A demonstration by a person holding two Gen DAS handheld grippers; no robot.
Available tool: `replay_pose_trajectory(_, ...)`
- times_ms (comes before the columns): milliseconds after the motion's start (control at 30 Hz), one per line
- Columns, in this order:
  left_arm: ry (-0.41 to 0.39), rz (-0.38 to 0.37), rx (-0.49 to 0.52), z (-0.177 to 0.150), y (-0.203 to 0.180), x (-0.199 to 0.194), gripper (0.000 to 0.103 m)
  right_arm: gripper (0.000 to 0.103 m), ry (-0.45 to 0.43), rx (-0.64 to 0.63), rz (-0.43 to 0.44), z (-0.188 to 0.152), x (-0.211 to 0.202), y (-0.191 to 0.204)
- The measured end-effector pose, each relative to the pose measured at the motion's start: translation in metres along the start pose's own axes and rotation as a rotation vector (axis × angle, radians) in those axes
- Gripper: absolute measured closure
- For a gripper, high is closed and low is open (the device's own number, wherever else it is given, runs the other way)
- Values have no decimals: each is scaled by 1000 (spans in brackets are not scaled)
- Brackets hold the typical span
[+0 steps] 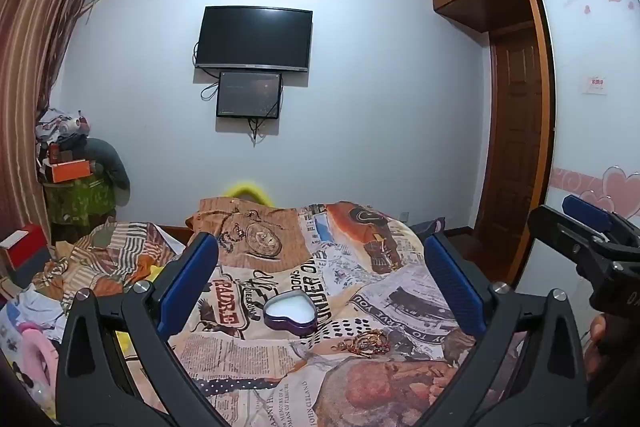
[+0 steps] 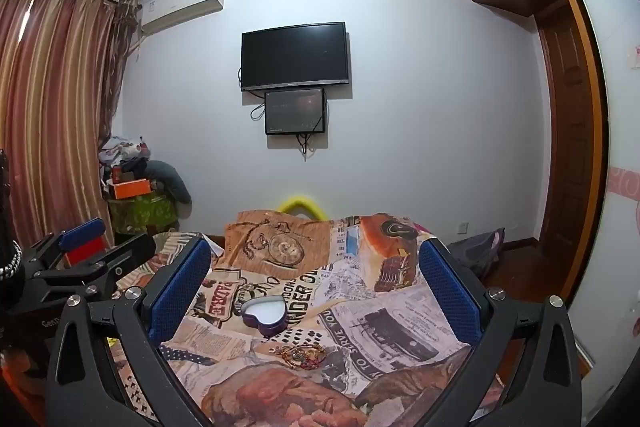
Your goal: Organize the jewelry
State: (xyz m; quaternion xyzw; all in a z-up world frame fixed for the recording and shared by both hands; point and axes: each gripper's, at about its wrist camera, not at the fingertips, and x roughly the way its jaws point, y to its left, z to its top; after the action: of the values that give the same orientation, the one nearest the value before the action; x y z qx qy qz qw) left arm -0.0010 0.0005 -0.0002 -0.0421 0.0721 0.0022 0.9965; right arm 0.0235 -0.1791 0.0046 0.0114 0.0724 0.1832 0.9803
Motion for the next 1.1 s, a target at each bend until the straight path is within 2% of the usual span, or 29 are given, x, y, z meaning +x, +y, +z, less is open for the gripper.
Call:
replay_pose_trajectory(533, 14, -12, 0, 4, 17, -12, 0, 0, 14, -7, -1, 0, -1, 3)
replay_pose_trajectory(600, 25, 1, 18, -3, -1, 8, 0, 0, 22, -2, 2, -1, 3, 1)
replay_pose_trajectory(1100, 27, 1, 14, -3, -1, 10, 0, 0, 24, 0, 3, -1, 3, 2)
